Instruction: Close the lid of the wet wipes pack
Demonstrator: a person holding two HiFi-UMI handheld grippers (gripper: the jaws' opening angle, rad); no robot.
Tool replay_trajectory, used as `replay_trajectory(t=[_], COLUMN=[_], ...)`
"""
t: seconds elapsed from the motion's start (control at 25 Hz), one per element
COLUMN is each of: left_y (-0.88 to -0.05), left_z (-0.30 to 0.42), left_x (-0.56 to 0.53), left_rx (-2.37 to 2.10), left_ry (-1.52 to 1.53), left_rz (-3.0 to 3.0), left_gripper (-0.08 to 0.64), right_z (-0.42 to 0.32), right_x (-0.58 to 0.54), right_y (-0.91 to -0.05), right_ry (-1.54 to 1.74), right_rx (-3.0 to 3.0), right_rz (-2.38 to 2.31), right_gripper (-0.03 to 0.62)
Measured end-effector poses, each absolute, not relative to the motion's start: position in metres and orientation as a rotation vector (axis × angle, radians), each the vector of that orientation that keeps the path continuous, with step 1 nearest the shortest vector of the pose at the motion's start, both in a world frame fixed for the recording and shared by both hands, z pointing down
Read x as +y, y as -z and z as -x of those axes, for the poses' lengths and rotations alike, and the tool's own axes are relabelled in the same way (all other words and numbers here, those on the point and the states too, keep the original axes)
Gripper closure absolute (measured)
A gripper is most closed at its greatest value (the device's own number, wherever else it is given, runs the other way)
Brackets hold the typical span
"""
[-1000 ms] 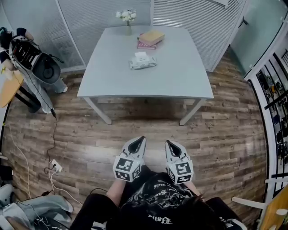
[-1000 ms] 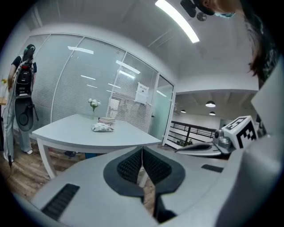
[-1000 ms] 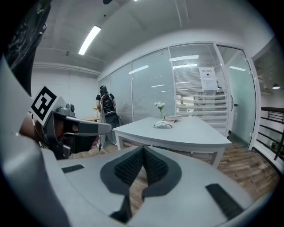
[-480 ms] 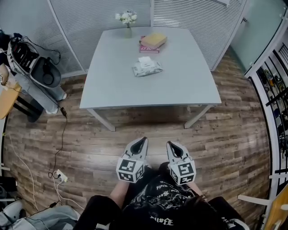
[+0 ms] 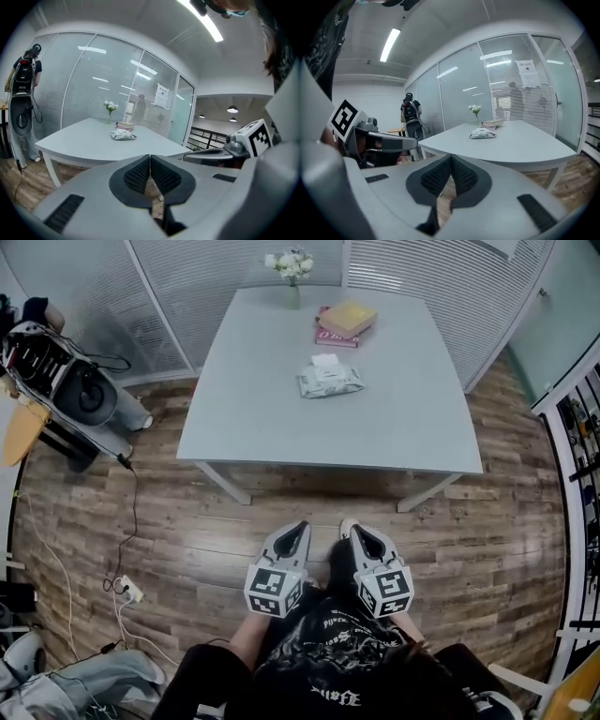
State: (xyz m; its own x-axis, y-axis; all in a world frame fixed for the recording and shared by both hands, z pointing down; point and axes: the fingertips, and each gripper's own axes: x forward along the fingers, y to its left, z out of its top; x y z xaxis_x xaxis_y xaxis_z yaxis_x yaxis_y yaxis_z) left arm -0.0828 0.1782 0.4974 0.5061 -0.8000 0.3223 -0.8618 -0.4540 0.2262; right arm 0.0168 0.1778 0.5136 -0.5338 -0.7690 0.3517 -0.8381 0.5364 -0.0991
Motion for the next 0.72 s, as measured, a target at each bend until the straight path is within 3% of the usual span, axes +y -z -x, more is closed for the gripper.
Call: replay_trajectory(t=[0.72], left_y=[-0.486], left_z=[0.056], left_x=[0.000], left_rx=[-1.598], left_ry=[-0.231], left_rz=[-2.244], left_gripper=[0.552], right_z=[-0.044], right_x=[-0.039], right_y=[-0.505], right_ry=[-0.387], right_rx=[-2.646], right_rz=[-1.133], right_gripper=[0.594])
